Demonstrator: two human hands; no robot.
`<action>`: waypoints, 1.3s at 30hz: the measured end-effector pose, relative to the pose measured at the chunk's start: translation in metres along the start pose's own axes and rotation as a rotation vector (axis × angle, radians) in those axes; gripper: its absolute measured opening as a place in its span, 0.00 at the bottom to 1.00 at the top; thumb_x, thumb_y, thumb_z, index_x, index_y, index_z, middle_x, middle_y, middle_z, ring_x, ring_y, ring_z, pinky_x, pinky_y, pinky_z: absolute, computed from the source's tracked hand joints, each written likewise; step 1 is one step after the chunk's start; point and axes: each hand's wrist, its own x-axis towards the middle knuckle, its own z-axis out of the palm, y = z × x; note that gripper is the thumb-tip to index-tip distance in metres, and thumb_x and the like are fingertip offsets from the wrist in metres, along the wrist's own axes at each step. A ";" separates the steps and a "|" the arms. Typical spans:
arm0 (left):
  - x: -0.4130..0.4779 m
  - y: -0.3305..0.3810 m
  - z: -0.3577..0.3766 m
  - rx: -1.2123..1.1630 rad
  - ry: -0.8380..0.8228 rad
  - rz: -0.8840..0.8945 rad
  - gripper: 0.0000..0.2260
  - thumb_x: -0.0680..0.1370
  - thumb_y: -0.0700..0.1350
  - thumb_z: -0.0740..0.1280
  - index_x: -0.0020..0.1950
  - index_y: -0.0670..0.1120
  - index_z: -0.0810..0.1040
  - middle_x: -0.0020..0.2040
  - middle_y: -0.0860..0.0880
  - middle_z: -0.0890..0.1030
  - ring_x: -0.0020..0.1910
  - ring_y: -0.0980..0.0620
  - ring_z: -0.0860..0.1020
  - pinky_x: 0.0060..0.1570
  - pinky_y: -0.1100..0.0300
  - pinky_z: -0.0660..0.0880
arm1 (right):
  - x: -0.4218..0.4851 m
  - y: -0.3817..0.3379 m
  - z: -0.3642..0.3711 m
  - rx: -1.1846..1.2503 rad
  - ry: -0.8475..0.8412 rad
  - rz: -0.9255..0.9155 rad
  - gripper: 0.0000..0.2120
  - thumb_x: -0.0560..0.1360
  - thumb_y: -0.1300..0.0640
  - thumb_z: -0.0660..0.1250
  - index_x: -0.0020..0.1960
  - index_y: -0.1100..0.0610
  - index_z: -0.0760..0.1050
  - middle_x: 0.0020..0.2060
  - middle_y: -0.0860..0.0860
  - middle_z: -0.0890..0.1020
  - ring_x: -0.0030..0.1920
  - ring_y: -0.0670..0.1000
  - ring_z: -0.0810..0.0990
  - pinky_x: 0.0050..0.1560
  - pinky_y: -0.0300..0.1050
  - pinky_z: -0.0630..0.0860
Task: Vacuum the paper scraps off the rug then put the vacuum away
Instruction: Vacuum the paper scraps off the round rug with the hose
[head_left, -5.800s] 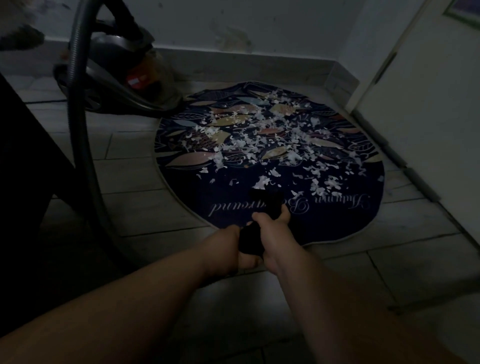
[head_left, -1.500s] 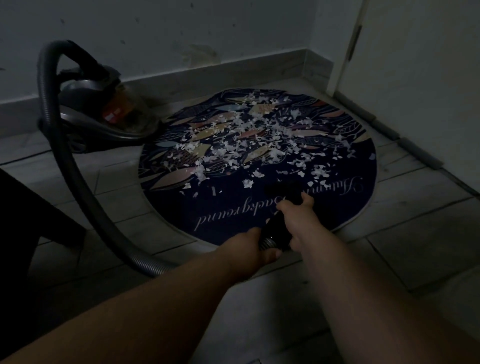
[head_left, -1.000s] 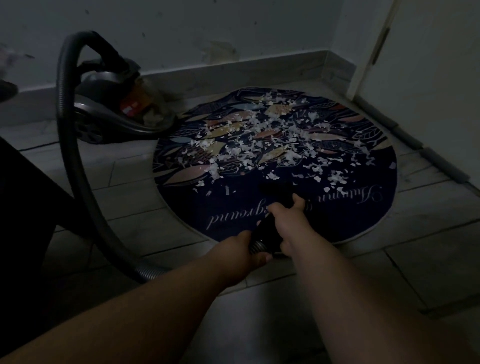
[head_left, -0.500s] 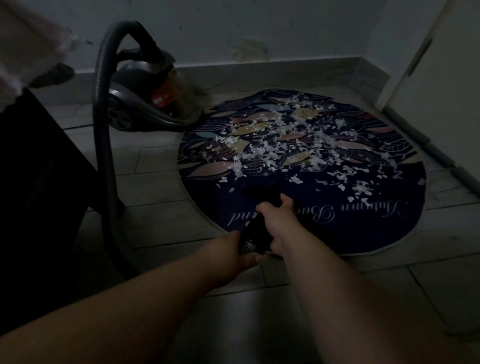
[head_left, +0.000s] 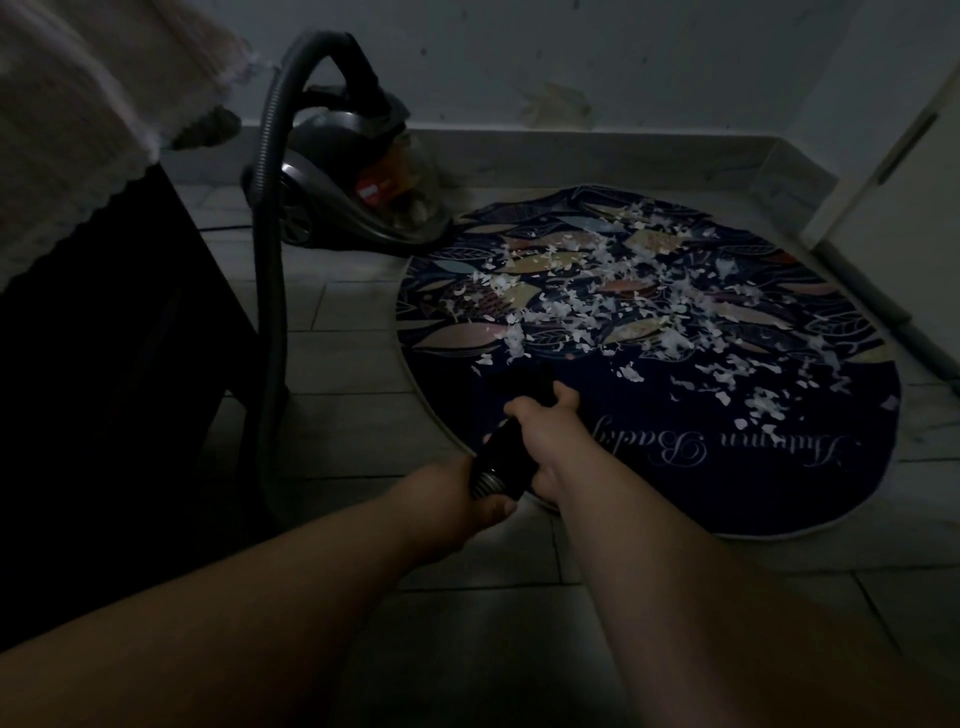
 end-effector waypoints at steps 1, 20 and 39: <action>0.000 -0.001 -0.003 -0.003 0.005 -0.001 0.21 0.77 0.54 0.66 0.66 0.47 0.68 0.56 0.43 0.79 0.54 0.45 0.79 0.43 0.63 0.70 | 0.001 -0.001 0.003 0.001 -0.006 -0.004 0.38 0.72 0.57 0.68 0.71 0.33 0.51 0.58 0.61 0.76 0.51 0.64 0.80 0.50 0.64 0.80; 0.033 0.000 0.005 -0.057 -0.038 0.145 0.22 0.76 0.55 0.66 0.66 0.47 0.68 0.57 0.43 0.78 0.52 0.44 0.79 0.45 0.59 0.74 | 0.010 -0.012 -0.029 -0.002 0.186 -0.049 0.35 0.77 0.56 0.65 0.75 0.39 0.50 0.59 0.59 0.72 0.53 0.62 0.76 0.53 0.63 0.79; 0.079 0.100 -0.058 0.104 -0.174 0.354 0.23 0.76 0.55 0.66 0.65 0.44 0.67 0.59 0.42 0.76 0.55 0.46 0.76 0.53 0.56 0.74 | 0.000 -0.114 -0.080 0.232 0.310 -0.036 0.42 0.74 0.63 0.66 0.76 0.36 0.49 0.58 0.62 0.77 0.48 0.62 0.81 0.42 0.61 0.81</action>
